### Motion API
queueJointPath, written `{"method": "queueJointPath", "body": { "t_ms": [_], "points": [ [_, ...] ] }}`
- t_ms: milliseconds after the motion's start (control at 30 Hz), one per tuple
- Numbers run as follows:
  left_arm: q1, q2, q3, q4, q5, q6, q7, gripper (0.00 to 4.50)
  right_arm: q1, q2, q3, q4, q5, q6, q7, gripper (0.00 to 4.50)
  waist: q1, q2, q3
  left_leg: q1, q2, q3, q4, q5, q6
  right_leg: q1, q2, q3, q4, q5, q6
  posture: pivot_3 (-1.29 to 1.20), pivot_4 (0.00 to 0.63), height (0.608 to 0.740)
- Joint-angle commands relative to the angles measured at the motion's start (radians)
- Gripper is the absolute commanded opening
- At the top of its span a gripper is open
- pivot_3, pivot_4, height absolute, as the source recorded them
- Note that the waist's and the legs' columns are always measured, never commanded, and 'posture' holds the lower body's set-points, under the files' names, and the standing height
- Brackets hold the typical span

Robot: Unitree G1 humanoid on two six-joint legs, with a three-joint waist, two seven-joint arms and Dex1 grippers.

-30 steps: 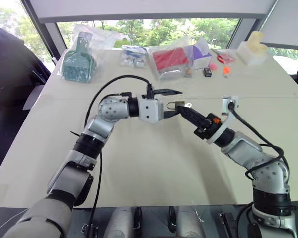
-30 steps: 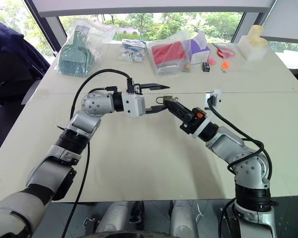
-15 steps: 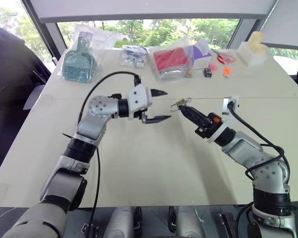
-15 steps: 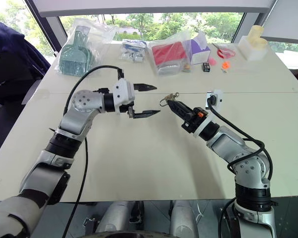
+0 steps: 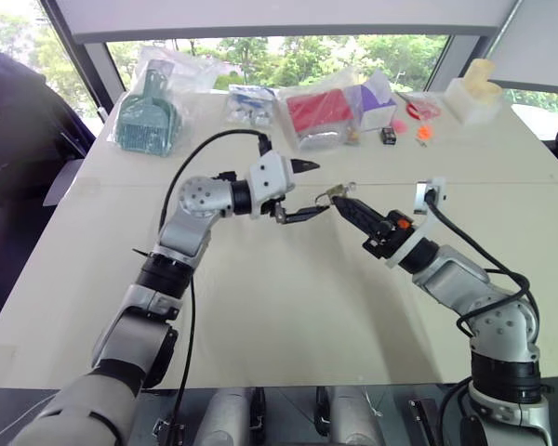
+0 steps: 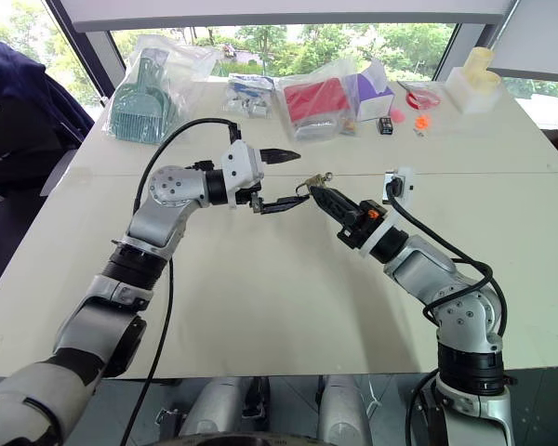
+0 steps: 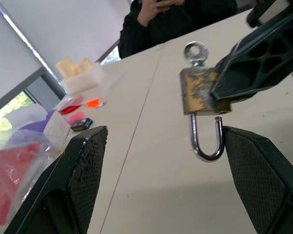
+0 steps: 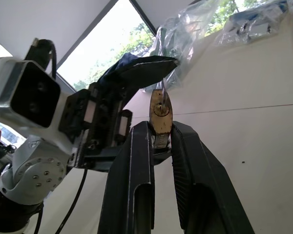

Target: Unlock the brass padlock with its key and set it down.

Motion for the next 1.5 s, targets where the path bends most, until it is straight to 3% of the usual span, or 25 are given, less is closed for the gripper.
{"method": "queueJointPath", "body": {
  "t_ms": [33,600,1267,1367,1500],
  "points": [
    [-0.046,-0.012,0.019,0.011,0.009,-0.035,0.028,3.83,-0.004,0.005,-0.014,-0.052,0.03,-0.007,-0.001,0.04,-0.001,0.0,0.0,0.0,0.0,0.0,0.0,0.0,0.0,0.0,0.0,0.0,0.0,0.0,0.0,0.0,0.15,0.735],
    [-0.055,-0.025,0.024,0.085,0.077,-0.145,0.15,3.83,0.004,0.017,-0.008,-0.057,0.039,-0.008,-0.017,0.04,-0.001,0.0,0.0,0.0,0.0,0.0,0.0,0.0,0.0,0.0,0.0,0.0,0.0,0.0,0.0,0.0,0.15,0.735],
    [-0.027,-0.016,0.02,0.099,0.099,-0.148,0.2,3.83,0.007,0.022,-0.008,-0.046,0.033,-0.007,-0.025,0.04,-0.001,0.0,0.0,0.0,0.0,0.0,0.0,0.0,0.0,0.0,0.0,0.0,0.0,0.0,0.0,0.0,0.15,0.735],
    [-0.014,0.01,0.022,0.105,0.113,-0.112,0.203,3.83,0.013,0.022,-0.017,-0.039,0.036,-0.005,-0.041,0.04,-0.002,0.0,0.0,0.0,0.0,0.0,0.0,0.0,0.0,0.0,0.0,0.0,0.0,0.0,0.0,0.0,0.15,0.735],
    [0.041,0.065,0.058,0.02,0.006,0.107,0.089,3.83,0.034,-0.038,0.023,0.017,-0.048,0.062,-0.082,0.04,-0.004,0.0,0.0,0.0,0.0,0.0,0.0,0.0,0.0,0.0,0.0,0.0,0.0,0.0,0.0,0.0,0.15,0.735]
  ]
}}
